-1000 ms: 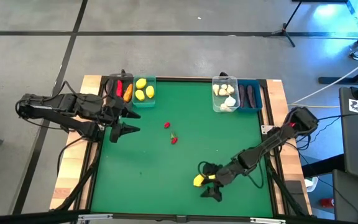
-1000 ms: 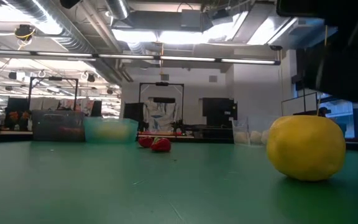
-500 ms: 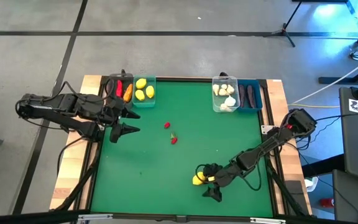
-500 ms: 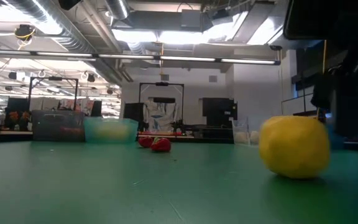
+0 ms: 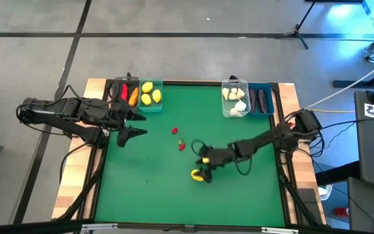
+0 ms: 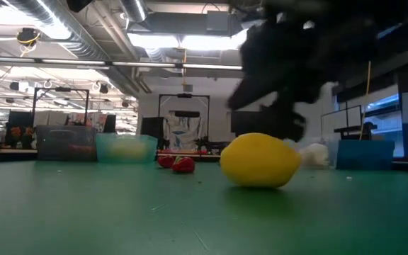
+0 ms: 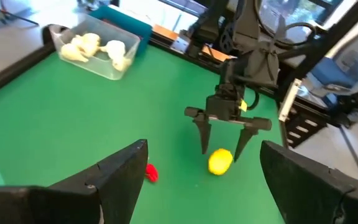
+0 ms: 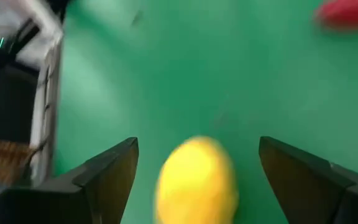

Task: Sort produce into baskets
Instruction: Put the lemon into the transparent light blue bin

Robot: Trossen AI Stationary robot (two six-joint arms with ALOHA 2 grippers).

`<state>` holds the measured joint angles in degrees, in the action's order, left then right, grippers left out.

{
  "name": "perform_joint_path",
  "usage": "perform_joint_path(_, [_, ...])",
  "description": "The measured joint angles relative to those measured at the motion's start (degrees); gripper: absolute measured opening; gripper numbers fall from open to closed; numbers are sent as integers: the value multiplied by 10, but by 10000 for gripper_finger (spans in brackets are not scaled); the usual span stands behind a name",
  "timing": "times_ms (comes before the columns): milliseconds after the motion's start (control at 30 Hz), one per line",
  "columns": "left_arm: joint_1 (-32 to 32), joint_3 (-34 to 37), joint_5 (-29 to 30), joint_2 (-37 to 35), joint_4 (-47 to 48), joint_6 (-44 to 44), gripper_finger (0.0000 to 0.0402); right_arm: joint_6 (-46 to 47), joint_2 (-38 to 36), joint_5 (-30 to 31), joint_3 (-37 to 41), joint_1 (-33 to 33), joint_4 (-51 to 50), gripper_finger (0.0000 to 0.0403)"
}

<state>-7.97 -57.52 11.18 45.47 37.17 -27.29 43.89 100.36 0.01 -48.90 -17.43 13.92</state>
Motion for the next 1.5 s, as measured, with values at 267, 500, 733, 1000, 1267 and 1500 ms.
perform_joint_path(267, [0,0,22,5,25,-5,304,-39,-3,-85,0,83,98,330])
perform_joint_path(500, [0,0,22,4,47,-9,304,-55,-16,-164,-64,1,89,330])
perform_joint_path(733, [0,0,22,4,43,7,304,-79,16,-114,-85,-82,-69,330])
perform_joint_path(1000, [0,0,22,4,44,8,304,-82,72,-95,-85,-59,-78,330])
perform_joint_path(1267, [0,0,22,4,49,3,304,-114,89,-93,-87,12,-68,330])
perform_joint_path(1500, [0,0,43,12,63,-3,304,-129,89,-145,-126,86,-69,330])
